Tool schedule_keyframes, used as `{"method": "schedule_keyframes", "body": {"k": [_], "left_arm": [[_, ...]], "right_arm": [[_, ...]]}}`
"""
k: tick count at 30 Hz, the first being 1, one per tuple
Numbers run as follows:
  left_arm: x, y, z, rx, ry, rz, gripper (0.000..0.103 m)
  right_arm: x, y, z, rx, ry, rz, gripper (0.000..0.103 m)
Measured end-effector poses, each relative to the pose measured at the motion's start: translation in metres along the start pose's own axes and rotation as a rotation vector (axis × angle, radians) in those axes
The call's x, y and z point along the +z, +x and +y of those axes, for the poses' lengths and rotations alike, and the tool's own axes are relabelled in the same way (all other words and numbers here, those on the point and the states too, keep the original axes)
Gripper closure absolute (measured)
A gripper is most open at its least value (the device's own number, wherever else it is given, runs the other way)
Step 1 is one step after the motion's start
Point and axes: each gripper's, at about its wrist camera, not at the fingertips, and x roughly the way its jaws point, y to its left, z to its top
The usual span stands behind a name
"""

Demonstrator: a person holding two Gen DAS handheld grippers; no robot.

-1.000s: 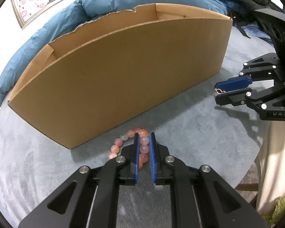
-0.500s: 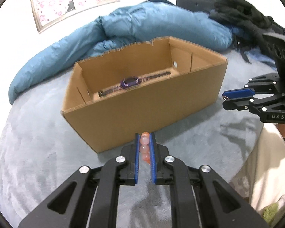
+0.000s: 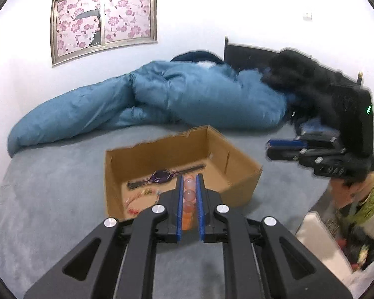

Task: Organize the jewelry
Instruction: 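Carry the bracelet and butterfly charm into the box and open both tools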

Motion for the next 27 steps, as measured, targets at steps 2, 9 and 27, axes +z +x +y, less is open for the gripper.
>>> {"method": "schedule_keyframes", "body": {"k": [2, 9, 27], "left_arm": [[0.015, 0.011, 0.002, -0.014, -0.021, -0.012, 0.094], [0.028, 0.098, 0.007, -0.093, -0.096, 0.139, 0.094], [-0.008, 0.193, 0.015, -0.153, -0.168, 0.381, 0.073]], "right_arm": [[0.009, 0.008, -0.007, -0.004, -0.001, 0.006, 0.088], [0.020, 0.069, -0.048, -0.013, 0.029, 0.137, 0.088], [-0.004, 0.135, -0.084, -0.061, 0.015, 0.341, 0.080]]}}
